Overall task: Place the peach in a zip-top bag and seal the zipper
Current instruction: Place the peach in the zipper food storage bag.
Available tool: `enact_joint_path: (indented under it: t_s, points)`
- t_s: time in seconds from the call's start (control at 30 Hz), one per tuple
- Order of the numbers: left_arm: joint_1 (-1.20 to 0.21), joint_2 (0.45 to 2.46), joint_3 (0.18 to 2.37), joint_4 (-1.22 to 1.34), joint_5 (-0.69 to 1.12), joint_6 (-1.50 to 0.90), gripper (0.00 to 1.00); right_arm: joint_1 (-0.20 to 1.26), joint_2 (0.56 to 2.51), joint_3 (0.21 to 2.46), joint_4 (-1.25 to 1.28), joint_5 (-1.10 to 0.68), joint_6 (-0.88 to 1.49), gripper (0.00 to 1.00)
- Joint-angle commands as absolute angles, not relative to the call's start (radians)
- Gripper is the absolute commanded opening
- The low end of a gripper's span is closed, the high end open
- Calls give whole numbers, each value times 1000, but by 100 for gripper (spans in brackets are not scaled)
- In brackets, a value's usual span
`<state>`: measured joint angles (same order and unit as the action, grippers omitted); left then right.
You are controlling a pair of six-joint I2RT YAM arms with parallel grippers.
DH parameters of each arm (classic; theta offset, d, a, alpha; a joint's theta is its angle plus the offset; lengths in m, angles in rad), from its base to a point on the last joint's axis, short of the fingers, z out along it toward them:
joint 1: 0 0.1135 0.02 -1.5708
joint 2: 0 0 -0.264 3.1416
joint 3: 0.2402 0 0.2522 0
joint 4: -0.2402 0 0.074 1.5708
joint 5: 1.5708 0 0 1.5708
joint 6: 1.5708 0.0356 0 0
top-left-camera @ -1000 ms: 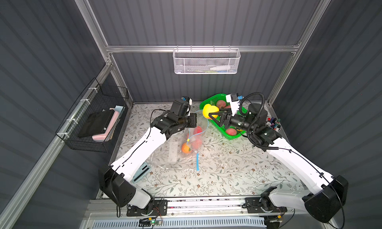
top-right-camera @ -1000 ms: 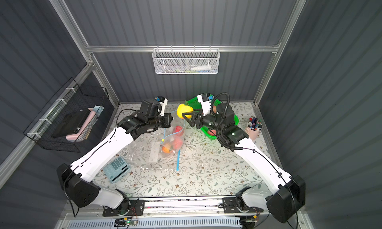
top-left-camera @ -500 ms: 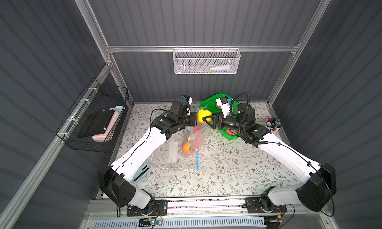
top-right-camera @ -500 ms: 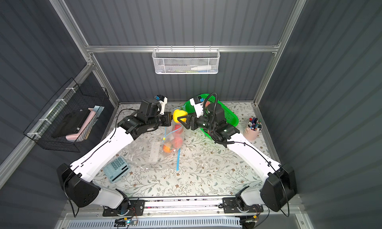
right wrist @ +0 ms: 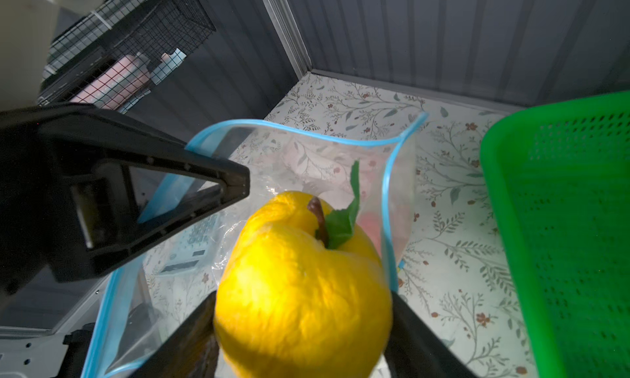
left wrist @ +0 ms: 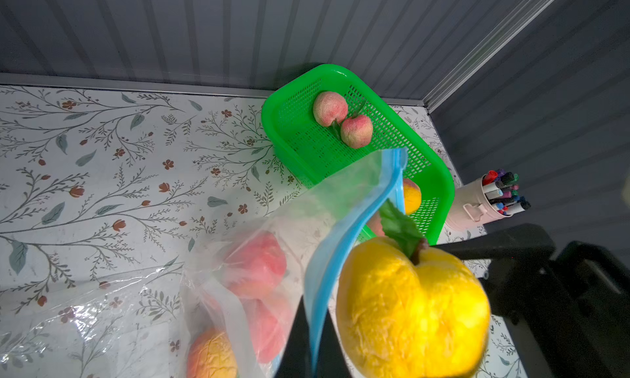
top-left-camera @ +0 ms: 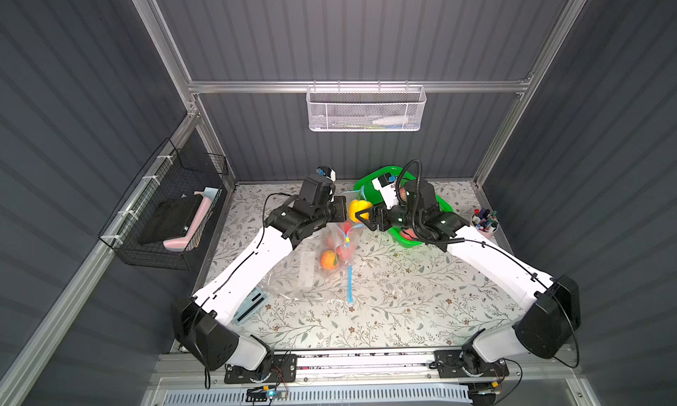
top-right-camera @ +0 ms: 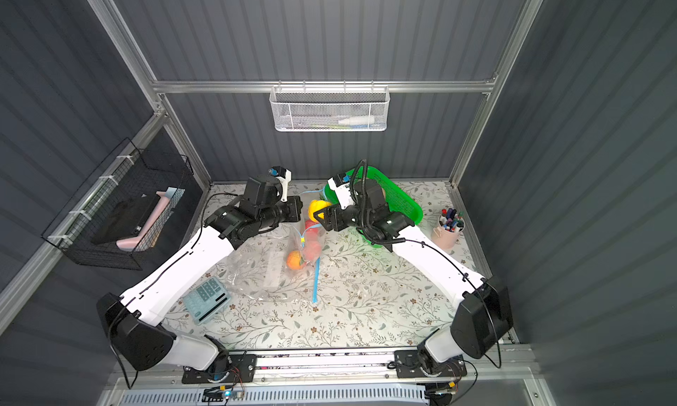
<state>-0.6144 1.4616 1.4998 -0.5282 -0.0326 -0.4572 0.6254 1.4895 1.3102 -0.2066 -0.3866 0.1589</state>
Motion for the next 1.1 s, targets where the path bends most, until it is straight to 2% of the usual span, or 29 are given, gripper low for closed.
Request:
enact_joint_path:
  t_s: [0.0, 0.23, 0.5, 0.83, 0.93, 1.07]
  points:
    - [-611, 1448, 1521, -521, -51, -463, 4, 635, 1477, 1336, -226, -385, 126, 84]
    - [-609, 1455, 1523, -532, -63, -448, 4, 632, 1422, 1310, -112, -387, 171, 95]
    - [-609, 1451, 1539, -565, -61, -373, 3, 616, 1322, 1224, -8, -211, 188, 99]
    - [-609, 1425, 1588, -588, -23, -272, 2, 597, 1336, 1201, -13, -227, 131, 99]
    - [-609, 1431, 1623, -618, 0, -212, 1, 595, 1332, 1192, 13, -222, 116, 95]
    - [-606, 1438, 1659, -679, -44, -106, 0, 558, 1297, 1166, 99, -310, 94, 94]
